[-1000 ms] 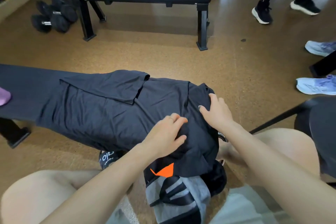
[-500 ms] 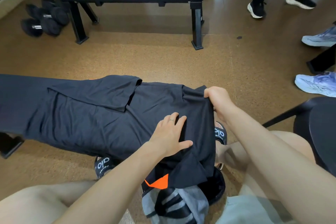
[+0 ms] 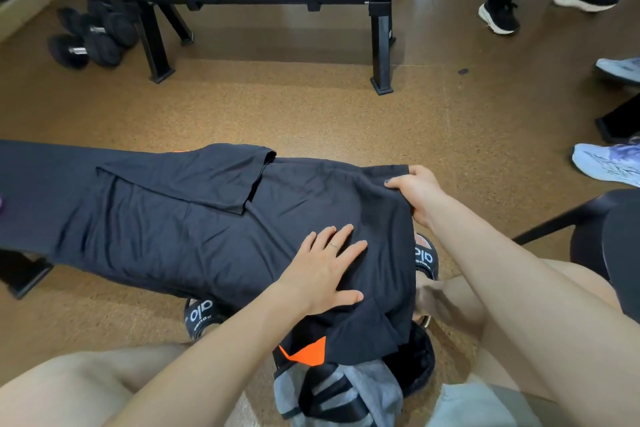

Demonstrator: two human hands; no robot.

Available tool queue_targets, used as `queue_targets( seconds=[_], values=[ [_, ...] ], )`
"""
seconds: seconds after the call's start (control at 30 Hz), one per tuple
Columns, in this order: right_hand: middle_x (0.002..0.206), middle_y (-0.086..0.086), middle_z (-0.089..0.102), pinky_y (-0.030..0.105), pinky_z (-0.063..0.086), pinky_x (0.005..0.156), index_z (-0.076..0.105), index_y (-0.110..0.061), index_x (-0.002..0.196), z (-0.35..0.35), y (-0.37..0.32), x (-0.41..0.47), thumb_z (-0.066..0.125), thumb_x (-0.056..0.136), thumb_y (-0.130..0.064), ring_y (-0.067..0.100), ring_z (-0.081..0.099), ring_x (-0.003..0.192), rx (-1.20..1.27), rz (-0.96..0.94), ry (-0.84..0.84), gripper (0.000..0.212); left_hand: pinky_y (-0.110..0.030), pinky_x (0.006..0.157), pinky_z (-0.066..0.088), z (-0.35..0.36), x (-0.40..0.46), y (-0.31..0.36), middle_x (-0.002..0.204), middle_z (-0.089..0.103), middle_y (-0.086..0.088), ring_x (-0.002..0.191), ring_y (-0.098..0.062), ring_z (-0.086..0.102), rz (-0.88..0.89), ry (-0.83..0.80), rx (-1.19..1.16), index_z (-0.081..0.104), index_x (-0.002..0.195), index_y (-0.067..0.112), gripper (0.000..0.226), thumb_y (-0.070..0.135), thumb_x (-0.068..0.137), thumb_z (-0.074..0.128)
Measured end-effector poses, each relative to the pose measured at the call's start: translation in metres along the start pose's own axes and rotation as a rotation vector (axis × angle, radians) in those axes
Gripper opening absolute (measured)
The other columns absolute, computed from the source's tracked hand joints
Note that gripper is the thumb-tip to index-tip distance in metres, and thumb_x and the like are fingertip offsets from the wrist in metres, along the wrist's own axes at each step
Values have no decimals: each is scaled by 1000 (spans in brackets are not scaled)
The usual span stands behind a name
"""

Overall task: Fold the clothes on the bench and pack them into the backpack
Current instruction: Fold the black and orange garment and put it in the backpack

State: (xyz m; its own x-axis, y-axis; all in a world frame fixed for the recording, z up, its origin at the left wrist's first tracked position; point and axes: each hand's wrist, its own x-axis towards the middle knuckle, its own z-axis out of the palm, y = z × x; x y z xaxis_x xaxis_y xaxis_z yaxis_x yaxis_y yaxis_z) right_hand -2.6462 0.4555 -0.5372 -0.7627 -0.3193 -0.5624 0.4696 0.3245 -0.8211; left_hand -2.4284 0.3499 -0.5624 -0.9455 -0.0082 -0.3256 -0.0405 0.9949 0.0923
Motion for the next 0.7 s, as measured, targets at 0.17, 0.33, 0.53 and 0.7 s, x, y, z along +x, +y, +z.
queue_targets(
  seconds=[0.17, 0.33, 0.53, 0.7],
  values=[
    [111, 1, 65, 33, 58, 68, 54, -26, 130, -6, -21, 7, 51, 85, 12, 19, 68, 91, 114, -173, 69, 59, -48, 125, 6, -3, -1, -8, 169, -6, -6, 156, -29, 0, -13, 89, -30, 4, 161, 33, 85, 67, 95, 44],
    [122, 15, 58, 35, 54, 63, 46, -8, 140, -20, 6, 25, 58, 89, 2, 26, 61, 93, -95, 38, 177, 53, -53, 124, 7, -5, -3, -27, 169, -9, -7, 155, -30, -4, -169, 54, -10, -3, 160, 36, 78, 68, 97, 29],
    [123, 8, 60, 35, 52, 78, 55, -23, 128, -16, 9, 22, 46, 86, 2, 22, 60, 93, -177, -72, 229, 49, -53, 124, 7, -2, -7, -46, 169, -7, -5, 156, -29, -4, -206, 32, -35, 1, 160, 37, 77, 71, 95, 21],
    [116, 6, 57, 30, 41, 76, 53, -18, 128, -19, 16, 16, 38, 86, 2, 23, 53, 91, -266, -141, 341, 49, -52, 122, 17, 6, -23, -77, 168, 6, -13, 154, -34, 9, -380, 177, -72, 13, 161, 28, 91, 75, 83, 12]
  ],
)
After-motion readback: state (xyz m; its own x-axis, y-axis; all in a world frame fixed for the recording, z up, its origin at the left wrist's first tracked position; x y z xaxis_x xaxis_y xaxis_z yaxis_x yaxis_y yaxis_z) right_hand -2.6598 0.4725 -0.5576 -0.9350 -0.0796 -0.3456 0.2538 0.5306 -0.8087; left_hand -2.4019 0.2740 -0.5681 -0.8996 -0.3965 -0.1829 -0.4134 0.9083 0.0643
